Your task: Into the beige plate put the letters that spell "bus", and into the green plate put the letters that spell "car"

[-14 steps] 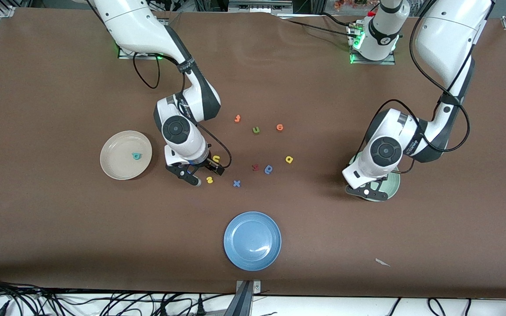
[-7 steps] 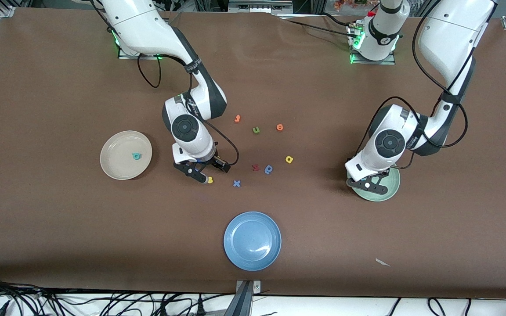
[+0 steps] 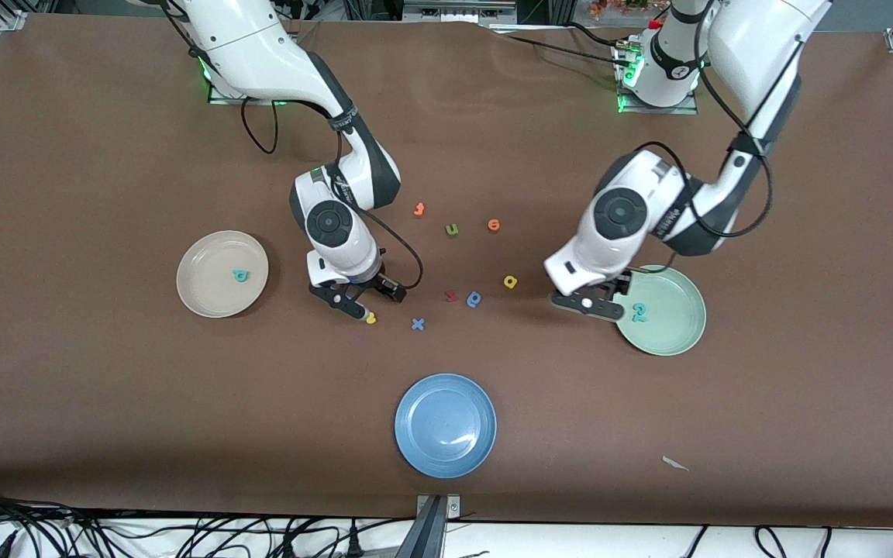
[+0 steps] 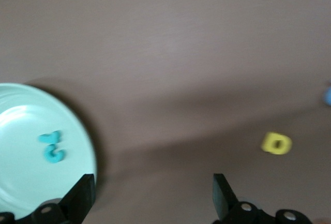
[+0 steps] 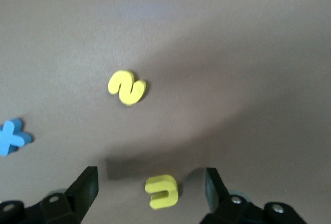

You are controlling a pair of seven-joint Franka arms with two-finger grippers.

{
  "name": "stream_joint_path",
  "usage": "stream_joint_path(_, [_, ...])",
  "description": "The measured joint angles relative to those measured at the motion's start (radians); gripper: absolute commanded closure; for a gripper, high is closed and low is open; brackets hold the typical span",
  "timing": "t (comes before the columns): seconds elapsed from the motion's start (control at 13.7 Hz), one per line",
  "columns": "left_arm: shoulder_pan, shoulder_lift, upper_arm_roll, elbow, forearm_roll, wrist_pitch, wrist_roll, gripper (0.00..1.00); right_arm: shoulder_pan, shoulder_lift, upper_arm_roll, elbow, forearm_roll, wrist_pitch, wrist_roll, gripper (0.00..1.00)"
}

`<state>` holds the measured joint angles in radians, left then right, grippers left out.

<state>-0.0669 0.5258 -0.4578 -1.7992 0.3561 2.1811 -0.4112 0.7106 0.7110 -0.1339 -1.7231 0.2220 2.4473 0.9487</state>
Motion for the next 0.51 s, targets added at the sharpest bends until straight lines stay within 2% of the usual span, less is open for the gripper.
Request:
stream_joint_path(0.15, [-0.070, 0.042, -0.002, 0.056, 0.000, 0.000, -0.001, 0.00, 0.001, 0.000, 0.004, -0.006, 0.000, 0.004, 0.000, 0.17])
stream_joint_path(0.29, [-0.134, 0.103, -0.001, 0.113, 0.006, 0.005, -0.002, 0.00, 0.001, 0.000, 0.004, -0.013, 0.000, 0.006, 0.000, 0.27])
stream_joint_path(0.51, [-0.171, 0.158, -0.001, 0.127, 0.045, 0.023, 0.001, 0.02, 0.001, -0.002, 0.004, -0.017, 0.000, 0.007, 0.000, 0.36])
